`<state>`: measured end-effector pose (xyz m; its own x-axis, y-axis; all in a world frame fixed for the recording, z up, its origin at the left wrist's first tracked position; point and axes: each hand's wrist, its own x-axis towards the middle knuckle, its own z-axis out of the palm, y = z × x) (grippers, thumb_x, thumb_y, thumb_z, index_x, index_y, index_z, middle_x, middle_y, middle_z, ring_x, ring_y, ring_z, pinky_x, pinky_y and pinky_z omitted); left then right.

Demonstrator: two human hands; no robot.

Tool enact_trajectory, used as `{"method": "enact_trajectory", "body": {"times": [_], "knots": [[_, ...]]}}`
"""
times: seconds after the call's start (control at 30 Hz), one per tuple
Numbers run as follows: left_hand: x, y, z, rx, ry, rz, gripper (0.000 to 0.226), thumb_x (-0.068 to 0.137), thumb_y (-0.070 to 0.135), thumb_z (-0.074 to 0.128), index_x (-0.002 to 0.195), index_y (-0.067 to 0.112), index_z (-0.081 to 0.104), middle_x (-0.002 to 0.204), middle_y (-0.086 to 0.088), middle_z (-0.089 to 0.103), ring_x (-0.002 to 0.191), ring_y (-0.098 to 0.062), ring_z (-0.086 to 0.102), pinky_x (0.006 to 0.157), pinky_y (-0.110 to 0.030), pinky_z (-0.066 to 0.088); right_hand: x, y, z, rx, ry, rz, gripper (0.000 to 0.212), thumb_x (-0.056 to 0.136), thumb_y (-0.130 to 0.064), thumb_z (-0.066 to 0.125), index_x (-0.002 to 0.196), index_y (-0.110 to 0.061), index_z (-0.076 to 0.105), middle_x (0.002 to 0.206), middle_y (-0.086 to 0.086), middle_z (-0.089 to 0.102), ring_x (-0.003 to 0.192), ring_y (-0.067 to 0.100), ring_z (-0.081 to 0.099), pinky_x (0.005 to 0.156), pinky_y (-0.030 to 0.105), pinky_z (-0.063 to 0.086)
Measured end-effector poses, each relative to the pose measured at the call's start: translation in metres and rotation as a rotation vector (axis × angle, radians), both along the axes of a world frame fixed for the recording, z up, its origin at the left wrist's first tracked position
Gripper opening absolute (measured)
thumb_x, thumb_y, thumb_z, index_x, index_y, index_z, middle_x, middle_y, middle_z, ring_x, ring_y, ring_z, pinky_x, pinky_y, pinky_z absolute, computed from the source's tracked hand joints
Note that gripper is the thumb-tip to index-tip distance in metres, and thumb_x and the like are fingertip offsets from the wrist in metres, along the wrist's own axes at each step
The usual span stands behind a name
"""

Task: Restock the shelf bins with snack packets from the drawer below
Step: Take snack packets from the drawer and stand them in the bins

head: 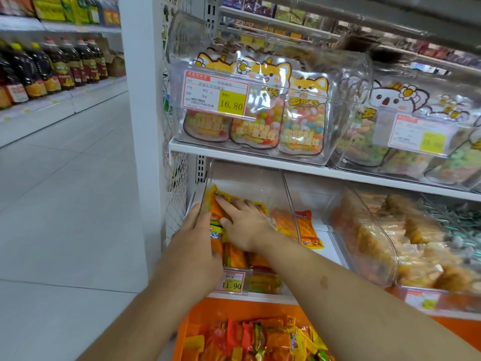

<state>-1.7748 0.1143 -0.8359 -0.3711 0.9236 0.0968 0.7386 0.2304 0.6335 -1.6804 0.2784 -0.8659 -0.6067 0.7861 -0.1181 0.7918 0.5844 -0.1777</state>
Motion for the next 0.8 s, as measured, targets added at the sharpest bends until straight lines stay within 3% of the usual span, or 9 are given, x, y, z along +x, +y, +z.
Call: {"method": "enact_trajectory", "body": {"times": [0.17,0.3,0.47,0.57,0.8], "knots": [[0.001,-0.011,0.012,0.017,0.046,-0.007,0.07,0.1,0.035,0.055,0.161,0.036,0.02,0.172,0.009,0.006,0.155,-0.024,0.025,0.119,-0.049,0.038,0.046,-0.038,0.03,0.055,0.136,0.084,0.06,0.109,-0.048,0.033,0.163,-0.045,0.008,0.169,0.001,0.025,0.157,0.026,0.015,0.127,0.05,0.02],[0.015,-0.037,0.018,0.085,0.091,-0.074,0.066,0.099,0.038,0.057,0.158,0.036,0.029,0.169,0.01,0.017,0.154,-0.02,0.025,0.117,-0.044,0.038,0.095,-0.092,0.049,0.123,0.272,0.155,0.058,0.108,-0.044,0.041,0.163,-0.042,0.022,0.168,0.002,0.03,0.155,0.023,0.022,0.127,0.044,0.023],[0.058,-0.076,0.008,0.168,0.121,-0.168,0.054,0.094,0.039,0.064,0.145,0.028,0.052,0.148,0.008,0.048,0.136,-0.019,0.048,0.108,-0.039,0.047,0.17,-0.156,0.032,0.054,0.392,0.129,0.053,0.105,-0.038,0.047,0.158,-0.031,0.04,0.15,-0.002,0.048,0.143,0.02,0.04,0.119,0.039,0.036],[0.091,-0.094,-0.018,0.032,0.102,-0.271,0.049,0.096,0.042,0.063,0.141,0.029,0.052,0.14,0.009,0.053,0.128,-0.014,0.053,0.102,-0.037,0.05,0.217,-0.182,-0.005,-0.04,0.318,0.006,0.054,0.106,-0.035,0.053,0.158,-0.029,0.039,0.147,-0.002,0.049,0.14,0.019,0.041,0.117,0.035,0.036],[0.13,-0.111,-0.134,-0.422,0.095,-0.357,0.042,0.094,0.041,0.065,0.133,0.026,0.057,0.134,0.003,0.062,0.123,-0.017,0.06,0.104,-0.038,0.05,0.293,-0.18,-0.106,-0.306,-0.054,-0.253,0.068,0.096,-0.026,0.061,0.159,-0.022,0.035,0.153,0.012,0.046,0.141,0.034,0.046,0.115,0.041,0.041]]}}
